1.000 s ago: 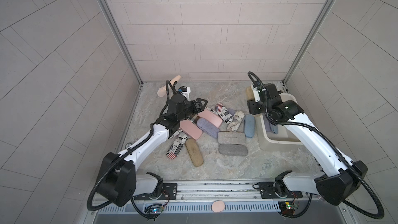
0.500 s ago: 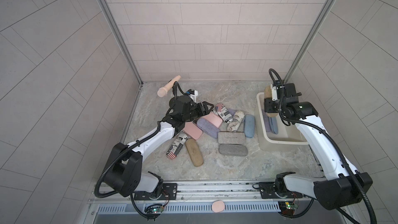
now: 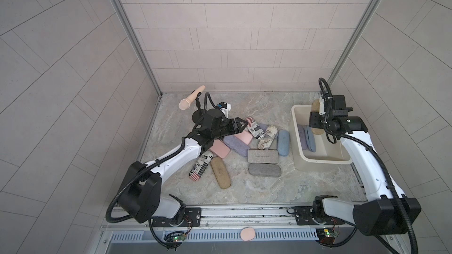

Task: Put the glasses cases into the storage boxes
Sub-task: Place the glasses case in the storage box.

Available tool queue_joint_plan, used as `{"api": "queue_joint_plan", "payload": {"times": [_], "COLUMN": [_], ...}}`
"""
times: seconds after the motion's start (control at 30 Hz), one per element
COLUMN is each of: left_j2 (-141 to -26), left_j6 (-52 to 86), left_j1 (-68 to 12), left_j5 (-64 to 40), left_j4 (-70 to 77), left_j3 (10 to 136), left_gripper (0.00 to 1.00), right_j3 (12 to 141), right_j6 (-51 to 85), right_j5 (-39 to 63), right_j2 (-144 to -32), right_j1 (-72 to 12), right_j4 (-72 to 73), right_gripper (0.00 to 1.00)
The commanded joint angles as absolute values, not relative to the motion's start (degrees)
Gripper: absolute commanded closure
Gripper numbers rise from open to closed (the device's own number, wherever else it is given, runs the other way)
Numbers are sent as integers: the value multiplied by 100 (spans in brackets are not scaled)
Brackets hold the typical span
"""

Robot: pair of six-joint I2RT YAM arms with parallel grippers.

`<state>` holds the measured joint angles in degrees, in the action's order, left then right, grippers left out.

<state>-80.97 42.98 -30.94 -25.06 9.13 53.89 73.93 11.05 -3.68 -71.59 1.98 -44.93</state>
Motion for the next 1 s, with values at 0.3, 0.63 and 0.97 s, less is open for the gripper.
{"api": "queue_joint_plan", "payload": {"times": [0.3, 0.63, 0.97], "left_j2": [-8010, -7784, -7807], "left_j6": [3934, 3862, 3841], "left_j1": [-3103, -3107, -3100], "left_j5": [-2327, -2284, -2294], "left_j4": [555, 480, 447], "left_j3": [5665, 5678, 5697], "left_gripper": [31, 31, 31], "right_j3": [7218, 7233, 7304], "right_j6": [1124, 1170, 1224], "right_j5": [481, 691, 671], "right_j2": [-8536, -9248, -9407], "right_j1": [421, 401, 362], "right_j4": [-4266, -4211, -4132], "right_gripper": [43, 40, 29]}}
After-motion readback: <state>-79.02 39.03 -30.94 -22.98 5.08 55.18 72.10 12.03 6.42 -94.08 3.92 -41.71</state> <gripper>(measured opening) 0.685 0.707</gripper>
